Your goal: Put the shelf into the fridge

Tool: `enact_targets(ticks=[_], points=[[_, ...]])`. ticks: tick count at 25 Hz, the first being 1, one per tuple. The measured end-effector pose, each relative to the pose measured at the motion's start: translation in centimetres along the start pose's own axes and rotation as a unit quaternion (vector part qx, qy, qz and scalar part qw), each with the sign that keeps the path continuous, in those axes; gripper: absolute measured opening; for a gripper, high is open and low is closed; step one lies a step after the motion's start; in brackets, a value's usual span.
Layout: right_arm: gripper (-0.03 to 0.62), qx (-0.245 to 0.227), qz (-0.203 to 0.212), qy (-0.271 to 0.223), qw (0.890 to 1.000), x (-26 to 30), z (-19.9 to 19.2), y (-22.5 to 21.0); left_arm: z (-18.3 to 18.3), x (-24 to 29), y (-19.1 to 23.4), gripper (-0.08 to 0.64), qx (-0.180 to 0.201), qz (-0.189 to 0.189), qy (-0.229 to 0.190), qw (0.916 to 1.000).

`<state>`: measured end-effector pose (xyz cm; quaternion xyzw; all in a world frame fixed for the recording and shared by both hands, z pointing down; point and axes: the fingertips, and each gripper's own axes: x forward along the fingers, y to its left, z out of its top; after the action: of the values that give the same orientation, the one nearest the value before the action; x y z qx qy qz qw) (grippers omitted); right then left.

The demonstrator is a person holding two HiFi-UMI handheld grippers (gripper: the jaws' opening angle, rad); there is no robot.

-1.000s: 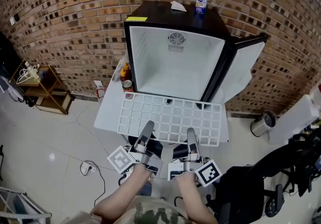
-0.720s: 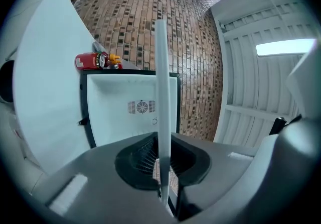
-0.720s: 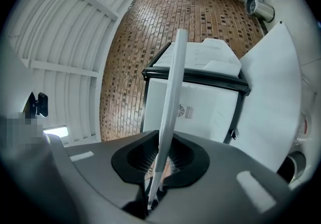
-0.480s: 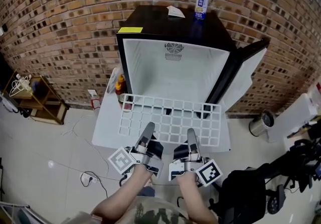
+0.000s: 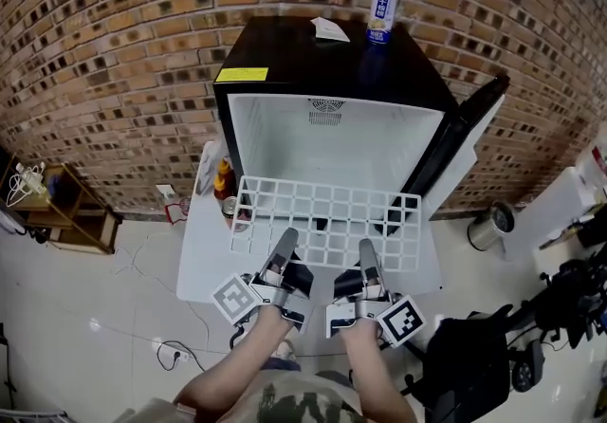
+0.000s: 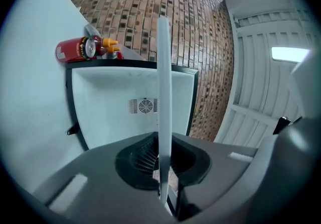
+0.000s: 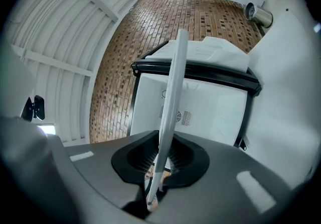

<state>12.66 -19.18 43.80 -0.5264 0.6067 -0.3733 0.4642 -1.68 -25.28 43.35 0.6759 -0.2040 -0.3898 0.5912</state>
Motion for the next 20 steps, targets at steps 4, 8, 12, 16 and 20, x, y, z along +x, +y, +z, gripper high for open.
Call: enact_targets(ticks=[4,8,12,16,20], points=[[0.034,0.003,-0.004,-0.006,1.0,1.0,0.2,-0.2,0.6,1.1,0.1,0.025,0.001,0.0,0.005,1.0],[0.032,0.015,-0.013,-0.011,1.0,2.0,0.5,-0.7,0.9,2.1,0.8,0.025,0.003,0.01,0.01,0.9999],[0.031,0.022,-0.018,-0.011,1.0,3.3,1.1,-1.2,1.3,3.5,1.3,0.025,0.003,0.013,0.007,0.9999],[0.031,0.029,-0.015,-0.004,0.999,4.6,1.4,-1.4,1.8,4.7,1.1,0.025,0.013,0.011,-0.001,0.9999],[0.031,0.036,-0.012,0.007,0.999,5.6,1.8,-1.5,2.0,5.3,1.1,0.025,0.02,0.009,-0.009,0.9997]])
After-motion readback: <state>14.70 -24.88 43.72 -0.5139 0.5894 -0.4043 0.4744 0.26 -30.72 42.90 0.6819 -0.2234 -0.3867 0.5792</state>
